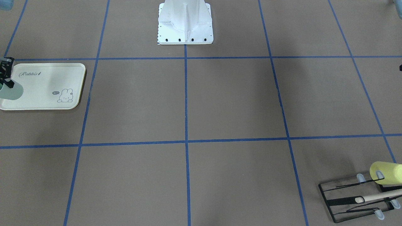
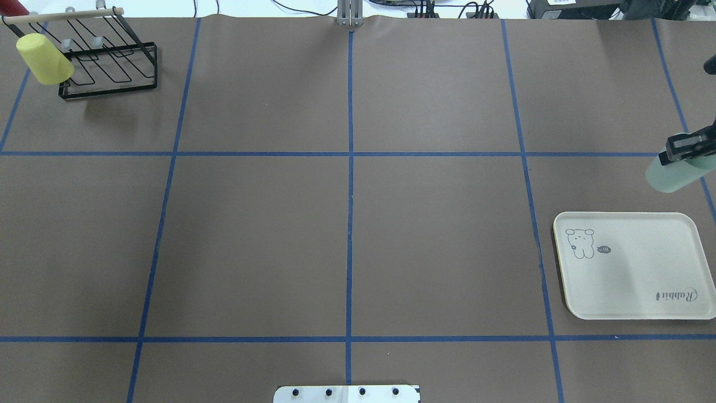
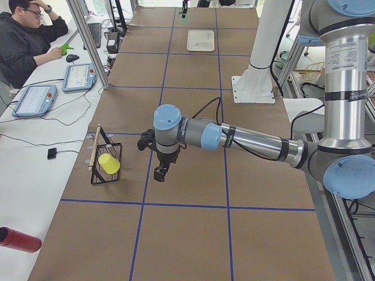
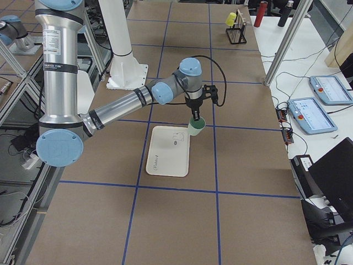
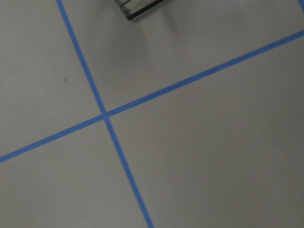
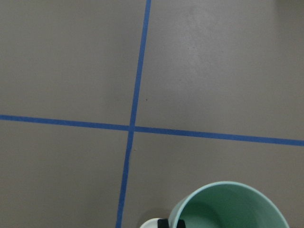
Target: Left arm grabs green cup and hands to right arm on tray
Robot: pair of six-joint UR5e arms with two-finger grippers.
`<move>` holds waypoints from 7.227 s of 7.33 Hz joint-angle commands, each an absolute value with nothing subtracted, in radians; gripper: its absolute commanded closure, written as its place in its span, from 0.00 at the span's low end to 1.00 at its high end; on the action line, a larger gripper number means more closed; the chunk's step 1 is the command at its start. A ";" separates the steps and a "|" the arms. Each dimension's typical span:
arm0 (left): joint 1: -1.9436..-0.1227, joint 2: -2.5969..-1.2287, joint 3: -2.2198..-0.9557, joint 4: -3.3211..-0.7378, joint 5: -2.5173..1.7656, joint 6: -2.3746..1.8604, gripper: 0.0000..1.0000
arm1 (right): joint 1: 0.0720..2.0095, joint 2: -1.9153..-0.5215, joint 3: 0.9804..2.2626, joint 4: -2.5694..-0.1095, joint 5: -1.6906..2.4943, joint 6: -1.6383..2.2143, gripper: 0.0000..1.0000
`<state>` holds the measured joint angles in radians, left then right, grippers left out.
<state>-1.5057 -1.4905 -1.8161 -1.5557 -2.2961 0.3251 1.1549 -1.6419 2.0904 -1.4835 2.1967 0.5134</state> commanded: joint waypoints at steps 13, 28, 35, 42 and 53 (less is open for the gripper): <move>-1.537 -1.514 -1.724 -1.560 -2.309 0.403 0.00 | 0.658 -1.885 2.085 -1.060 1.743 0.960 1.00; -1.539 -1.514 -1.723 -1.562 -2.310 0.403 0.00 | 0.766 -1.882 2.111 -1.038 1.844 0.909 0.00; -1.539 -1.512 -1.678 -1.563 -2.306 0.331 0.00 | 1.452 -1.614 1.892 -1.674 2.200 -0.143 0.00; -1.598 -1.514 -1.582 -1.638 -2.307 0.324 0.00 | 1.638 -1.747 1.709 -1.589 2.318 -0.217 0.00; -1.601 -1.539 -1.719 -1.421 -2.307 0.269 0.00 | 1.638 -1.746 1.690 -1.494 2.316 -0.173 0.00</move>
